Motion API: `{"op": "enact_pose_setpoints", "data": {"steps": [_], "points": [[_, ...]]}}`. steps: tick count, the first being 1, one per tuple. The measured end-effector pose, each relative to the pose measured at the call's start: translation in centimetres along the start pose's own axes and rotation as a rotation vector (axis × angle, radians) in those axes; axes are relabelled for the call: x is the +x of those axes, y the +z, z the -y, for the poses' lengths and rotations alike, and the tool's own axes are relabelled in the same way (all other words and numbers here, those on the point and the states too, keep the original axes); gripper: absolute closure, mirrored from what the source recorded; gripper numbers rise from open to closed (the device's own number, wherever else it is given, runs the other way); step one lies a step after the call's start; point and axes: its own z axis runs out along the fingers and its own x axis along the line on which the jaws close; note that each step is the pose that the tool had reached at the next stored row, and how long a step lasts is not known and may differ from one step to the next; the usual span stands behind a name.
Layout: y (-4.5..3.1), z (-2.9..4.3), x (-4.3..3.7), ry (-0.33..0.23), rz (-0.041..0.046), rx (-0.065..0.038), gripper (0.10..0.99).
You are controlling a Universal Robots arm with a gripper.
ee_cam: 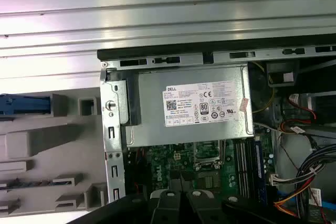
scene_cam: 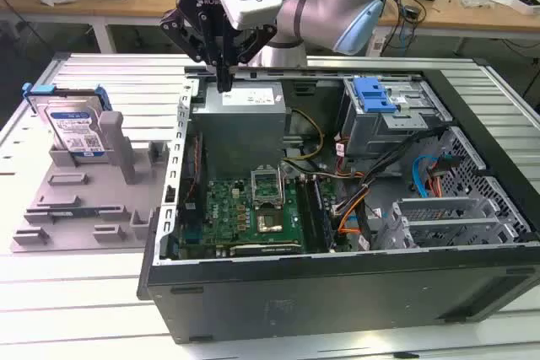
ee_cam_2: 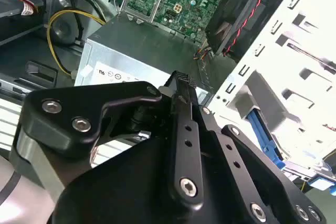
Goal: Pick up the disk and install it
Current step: 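Reach for the disk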
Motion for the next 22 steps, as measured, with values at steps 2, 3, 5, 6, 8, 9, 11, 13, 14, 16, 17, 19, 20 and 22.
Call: {"op": "enact_pose_setpoints", "data": {"steps": [2, 3, 5, 6, 8, 9, 11, 13, 14, 16, 17, 19, 20, 22], "points": [[0.0, 0.0, 0.0, 0.0, 0.0, 0.0, 0.98], [0.0, 0.0, 0.0, 0.0, 0.0, 0.0, 0.98], [0.0, 0.0, 0.02, 0.0, -0.0001, 0.0, 0.98], [0.01, -0.04, 0.13, 0.0, -0.0002, 0.0, 0.98], [0.04, -0.35, 0.66, 0.0, -0.0008, 0.0, 0.98], [0.06, -0.65, 1.04, 0.0, -0.0012, 0.0, 0.98], [0.16, -1.45, 2.03, 0.0, -0.0022, 0.0, 0.98], [0.23, -2.02, 2.83, 0.0, -0.0027, 0.0, 0.98], [0.29, -2.38, 3.54, 0.0, -0.0029, 0.0, 0.98], [0.35, -2.69, 4.42, 0.0, -0.0034, 0.0, 0.98], [0.37, -2.83, 5.02, 0.0, -0.0039, 0.0, 0.98], [0.43, -3.04, 6.04, 0.0, -0.0042, 0.0, 0.98], [0.46, -3.16, 6.57, 0.0, -0.0043, 0.0, 0.98], [0.69, -4.05, 9.75, 0.0, -0.0048, 0.0, 0.98]]}}
